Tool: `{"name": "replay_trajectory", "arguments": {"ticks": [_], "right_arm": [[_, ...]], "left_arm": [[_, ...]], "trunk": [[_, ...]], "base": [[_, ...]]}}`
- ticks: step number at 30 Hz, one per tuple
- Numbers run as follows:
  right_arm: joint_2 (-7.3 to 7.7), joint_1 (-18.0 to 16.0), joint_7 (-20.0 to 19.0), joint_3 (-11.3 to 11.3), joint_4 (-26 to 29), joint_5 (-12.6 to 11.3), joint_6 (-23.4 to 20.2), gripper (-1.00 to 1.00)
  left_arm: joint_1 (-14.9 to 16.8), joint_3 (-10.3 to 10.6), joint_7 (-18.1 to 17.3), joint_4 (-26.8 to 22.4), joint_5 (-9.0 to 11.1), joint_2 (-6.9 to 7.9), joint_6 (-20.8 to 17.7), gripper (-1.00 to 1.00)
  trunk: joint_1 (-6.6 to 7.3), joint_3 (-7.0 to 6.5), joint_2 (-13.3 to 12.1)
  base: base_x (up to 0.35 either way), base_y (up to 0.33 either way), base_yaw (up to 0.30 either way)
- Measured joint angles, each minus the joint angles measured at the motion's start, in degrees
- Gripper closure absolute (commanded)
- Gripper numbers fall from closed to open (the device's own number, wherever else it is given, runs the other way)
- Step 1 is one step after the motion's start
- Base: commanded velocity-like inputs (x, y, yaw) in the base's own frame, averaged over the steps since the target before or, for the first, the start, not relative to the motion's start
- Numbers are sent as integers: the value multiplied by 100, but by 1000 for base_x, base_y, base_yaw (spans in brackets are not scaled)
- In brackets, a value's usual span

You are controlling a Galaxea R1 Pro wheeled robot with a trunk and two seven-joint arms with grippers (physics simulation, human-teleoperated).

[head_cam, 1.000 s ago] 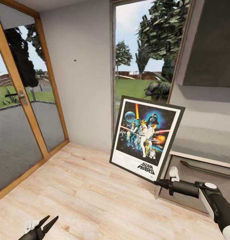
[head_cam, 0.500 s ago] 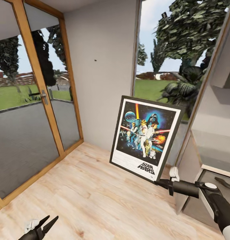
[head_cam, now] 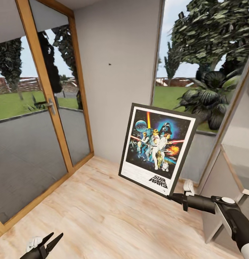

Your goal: Pick up the poster from the kitchen countertop and hang it on one of the wall nails in the kitchen.

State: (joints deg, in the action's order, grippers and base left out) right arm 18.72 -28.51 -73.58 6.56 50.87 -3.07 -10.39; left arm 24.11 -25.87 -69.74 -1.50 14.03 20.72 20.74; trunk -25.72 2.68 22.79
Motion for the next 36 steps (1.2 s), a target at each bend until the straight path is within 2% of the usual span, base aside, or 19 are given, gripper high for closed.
{"name": "replay_trajectory", "arguments": {"ticks": [36], "right_arm": [[7, 0, -92, 17, 0, -11, -5, 100]], "left_arm": [[0, 0, 0, -7, 0, 1, 0, -100]], "trunk": [[0, 0, 0]], "base": [[253, 248, 0]]}}
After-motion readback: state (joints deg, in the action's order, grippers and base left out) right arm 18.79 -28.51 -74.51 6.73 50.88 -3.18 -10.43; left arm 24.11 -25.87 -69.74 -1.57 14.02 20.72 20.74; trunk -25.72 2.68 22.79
